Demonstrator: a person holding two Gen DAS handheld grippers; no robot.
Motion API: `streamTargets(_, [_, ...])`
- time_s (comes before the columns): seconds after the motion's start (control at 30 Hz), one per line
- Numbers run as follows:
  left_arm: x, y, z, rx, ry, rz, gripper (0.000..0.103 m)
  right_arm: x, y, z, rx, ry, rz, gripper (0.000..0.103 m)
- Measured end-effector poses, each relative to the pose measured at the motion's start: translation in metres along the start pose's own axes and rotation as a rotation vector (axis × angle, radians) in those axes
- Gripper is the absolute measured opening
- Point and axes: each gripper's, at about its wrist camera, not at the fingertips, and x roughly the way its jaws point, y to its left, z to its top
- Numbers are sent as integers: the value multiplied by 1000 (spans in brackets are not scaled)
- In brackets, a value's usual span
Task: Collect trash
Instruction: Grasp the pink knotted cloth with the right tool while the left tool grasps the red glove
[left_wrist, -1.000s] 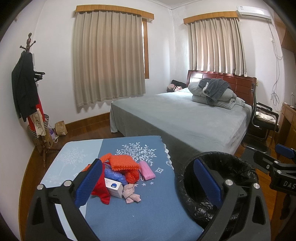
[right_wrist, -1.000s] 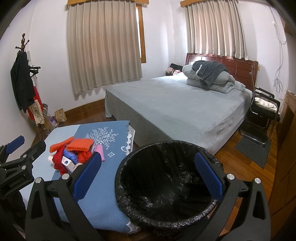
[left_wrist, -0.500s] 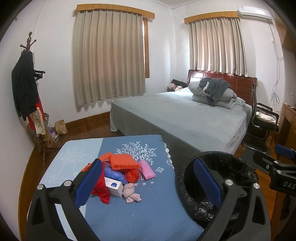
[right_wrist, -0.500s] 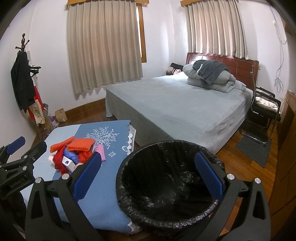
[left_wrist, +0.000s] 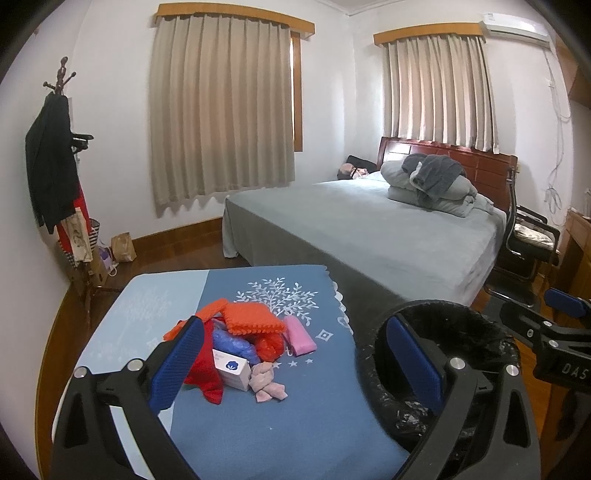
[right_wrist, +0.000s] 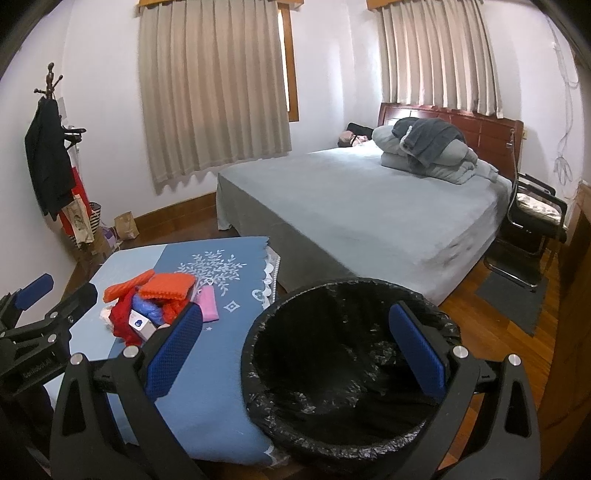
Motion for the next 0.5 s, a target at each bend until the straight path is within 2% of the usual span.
streamTargets(0.3, [22,39,-9,-27,31,59,97,41,31,-1,-27,32,53,98])
streamTargets(0.5, [45,79,-25,-24,48,148,97,81,53,-6,-43,64,102,98])
